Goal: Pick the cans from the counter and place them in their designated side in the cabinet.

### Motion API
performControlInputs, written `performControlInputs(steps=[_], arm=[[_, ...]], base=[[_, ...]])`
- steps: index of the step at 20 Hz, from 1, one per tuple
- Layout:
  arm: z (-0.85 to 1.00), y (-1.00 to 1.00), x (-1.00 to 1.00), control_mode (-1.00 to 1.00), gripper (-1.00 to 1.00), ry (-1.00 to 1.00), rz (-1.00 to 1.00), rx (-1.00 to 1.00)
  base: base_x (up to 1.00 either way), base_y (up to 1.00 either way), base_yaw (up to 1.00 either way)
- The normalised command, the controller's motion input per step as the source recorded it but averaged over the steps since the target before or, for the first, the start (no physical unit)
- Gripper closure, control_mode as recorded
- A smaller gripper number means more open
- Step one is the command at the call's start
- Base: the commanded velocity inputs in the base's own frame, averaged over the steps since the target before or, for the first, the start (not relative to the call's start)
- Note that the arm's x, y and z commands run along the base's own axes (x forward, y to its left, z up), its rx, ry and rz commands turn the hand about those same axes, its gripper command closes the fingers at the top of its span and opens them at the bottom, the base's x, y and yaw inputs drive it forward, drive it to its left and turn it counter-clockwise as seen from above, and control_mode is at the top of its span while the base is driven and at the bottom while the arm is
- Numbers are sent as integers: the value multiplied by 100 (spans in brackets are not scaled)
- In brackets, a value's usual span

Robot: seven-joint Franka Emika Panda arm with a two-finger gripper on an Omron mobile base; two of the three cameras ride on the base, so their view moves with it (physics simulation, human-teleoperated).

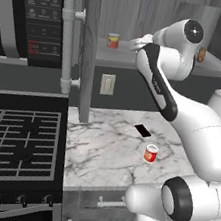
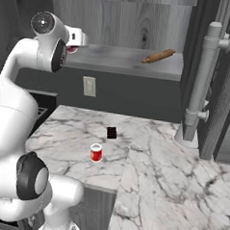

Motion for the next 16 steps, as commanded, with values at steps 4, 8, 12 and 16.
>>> performControlInputs(steps=[4, 8, 12, 16], arm=[[0, 0, 35, -100, 100, 1, 0, 0], [-2, 1, 31, -100, 100, 0, 0, 0], [-8, 1, 27, -100, 100, 0, 0, 0], [-12, 2, 23, -100, 100, 0, 0, 0]], base=[[0, 0, 0], [0, 0, 0], [0, 0, 0], [0, 0, 0]])
